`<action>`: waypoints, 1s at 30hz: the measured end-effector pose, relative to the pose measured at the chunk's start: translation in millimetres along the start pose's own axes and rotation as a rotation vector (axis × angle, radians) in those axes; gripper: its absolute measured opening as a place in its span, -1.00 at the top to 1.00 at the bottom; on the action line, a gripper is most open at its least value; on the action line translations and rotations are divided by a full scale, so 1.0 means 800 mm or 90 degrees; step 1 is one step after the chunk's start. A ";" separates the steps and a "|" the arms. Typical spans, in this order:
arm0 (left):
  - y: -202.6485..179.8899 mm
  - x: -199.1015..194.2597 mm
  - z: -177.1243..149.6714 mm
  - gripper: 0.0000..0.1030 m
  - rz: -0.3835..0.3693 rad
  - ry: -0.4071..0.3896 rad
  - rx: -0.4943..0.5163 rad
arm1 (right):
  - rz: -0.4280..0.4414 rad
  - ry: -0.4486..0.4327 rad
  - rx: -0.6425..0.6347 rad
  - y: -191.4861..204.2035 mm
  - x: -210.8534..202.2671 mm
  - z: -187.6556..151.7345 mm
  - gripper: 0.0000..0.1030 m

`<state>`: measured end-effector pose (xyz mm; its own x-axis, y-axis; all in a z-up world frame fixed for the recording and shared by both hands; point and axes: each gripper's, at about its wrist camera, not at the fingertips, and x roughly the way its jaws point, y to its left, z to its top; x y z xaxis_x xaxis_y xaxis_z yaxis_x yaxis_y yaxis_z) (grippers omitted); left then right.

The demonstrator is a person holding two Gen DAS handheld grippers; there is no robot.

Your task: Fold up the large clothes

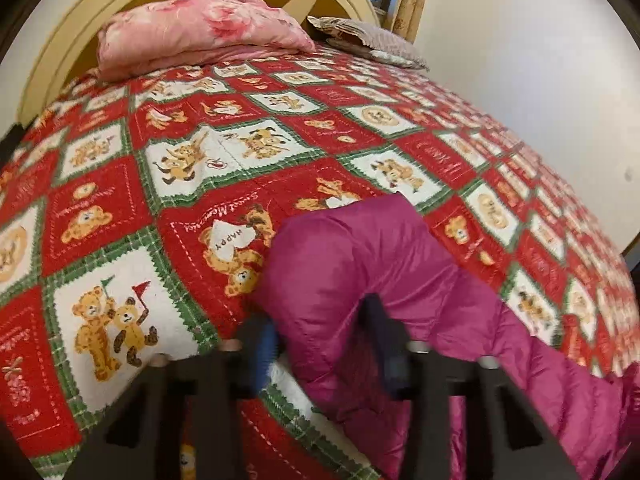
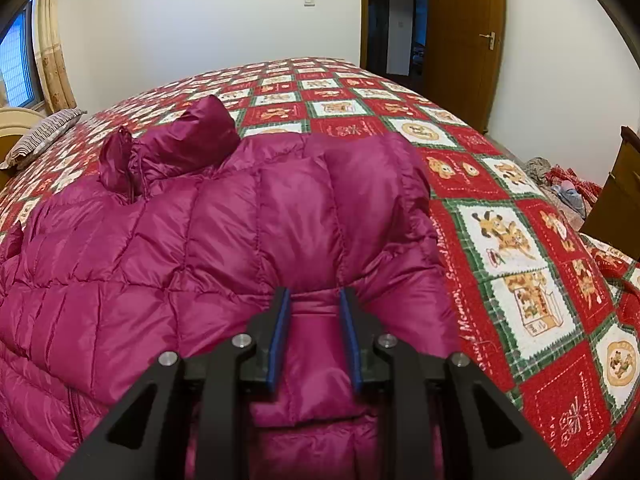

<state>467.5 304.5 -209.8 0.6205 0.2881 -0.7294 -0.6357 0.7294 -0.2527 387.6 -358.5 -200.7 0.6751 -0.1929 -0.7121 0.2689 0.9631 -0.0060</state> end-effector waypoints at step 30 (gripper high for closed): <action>-0.370 -0.299 -0.262 0.77 -0.494 -0.181 0.546 | 0.055 -0.009 0.043 -0.015 -0.001 -0.002 0.41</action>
<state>410.8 -110.1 -93.4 0.8518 -0.3654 -0.3755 0.4024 0.9152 0.0224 383.0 -369.6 -201.3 0.7071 -0.1125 -0.6981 0.2542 0.9617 0.1025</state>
